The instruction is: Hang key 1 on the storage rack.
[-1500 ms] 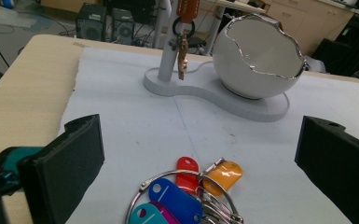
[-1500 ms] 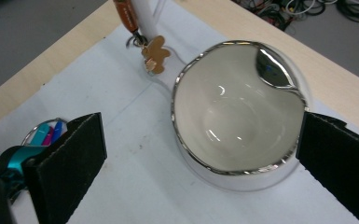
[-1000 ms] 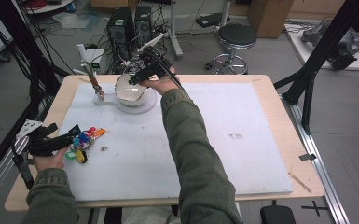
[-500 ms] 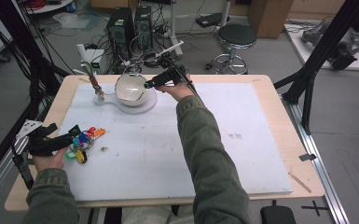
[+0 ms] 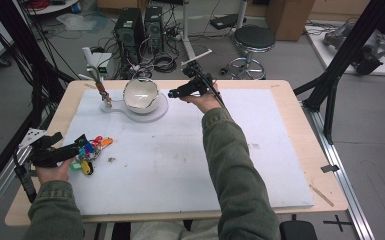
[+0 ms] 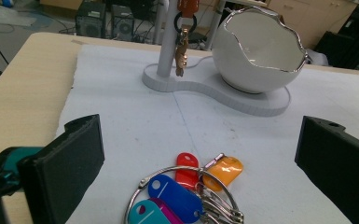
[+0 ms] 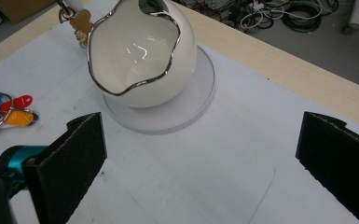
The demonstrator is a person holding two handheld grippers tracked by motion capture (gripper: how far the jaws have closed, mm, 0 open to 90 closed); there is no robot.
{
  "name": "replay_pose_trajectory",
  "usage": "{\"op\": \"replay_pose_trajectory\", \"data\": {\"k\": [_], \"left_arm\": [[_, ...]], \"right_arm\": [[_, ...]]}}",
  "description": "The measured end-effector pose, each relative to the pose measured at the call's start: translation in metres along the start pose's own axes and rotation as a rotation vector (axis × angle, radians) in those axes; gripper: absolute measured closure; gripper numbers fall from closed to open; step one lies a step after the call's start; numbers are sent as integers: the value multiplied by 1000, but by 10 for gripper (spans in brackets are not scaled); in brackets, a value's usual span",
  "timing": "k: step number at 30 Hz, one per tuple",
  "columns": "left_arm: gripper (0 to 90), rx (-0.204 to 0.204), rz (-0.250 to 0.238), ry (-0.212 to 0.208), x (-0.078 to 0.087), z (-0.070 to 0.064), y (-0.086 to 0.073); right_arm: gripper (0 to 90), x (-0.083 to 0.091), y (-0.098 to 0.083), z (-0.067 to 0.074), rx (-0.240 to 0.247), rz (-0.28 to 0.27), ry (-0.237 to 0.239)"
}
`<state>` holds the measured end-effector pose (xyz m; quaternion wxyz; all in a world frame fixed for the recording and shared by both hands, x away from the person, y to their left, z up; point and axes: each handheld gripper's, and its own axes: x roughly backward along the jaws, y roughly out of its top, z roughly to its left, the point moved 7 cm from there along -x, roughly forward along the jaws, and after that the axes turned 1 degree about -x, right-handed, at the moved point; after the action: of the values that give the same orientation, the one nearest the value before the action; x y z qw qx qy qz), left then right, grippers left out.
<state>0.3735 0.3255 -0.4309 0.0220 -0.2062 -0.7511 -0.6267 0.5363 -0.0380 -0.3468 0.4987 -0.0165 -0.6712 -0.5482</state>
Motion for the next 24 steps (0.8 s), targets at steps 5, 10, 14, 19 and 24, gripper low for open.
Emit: {"op": "replay_pose_trajectory", "data": {"k": [5, 10, 14, 19, 24], "left_arm": [[17, 1, 2, 0, 0, 0, 0], [17, 2, 3, -2, 0, -1, 0], [17, 1, 4, -1, 0, 0, 0], [17, 2, 3, -2, 0, 0, 0], [17, 3, 4, -3, -1, -1, 0]], "right_arm": [[6, 5, -8, -6, 7, 8, -12], [6, 9, -18, -10, 3, 3, -12], [6, 11, -28, -17, -6, 8, -22], [6, 18, -42, -26, -22, 6, -25], [6, 25, -54, -33, -24, 6, -34]]}}
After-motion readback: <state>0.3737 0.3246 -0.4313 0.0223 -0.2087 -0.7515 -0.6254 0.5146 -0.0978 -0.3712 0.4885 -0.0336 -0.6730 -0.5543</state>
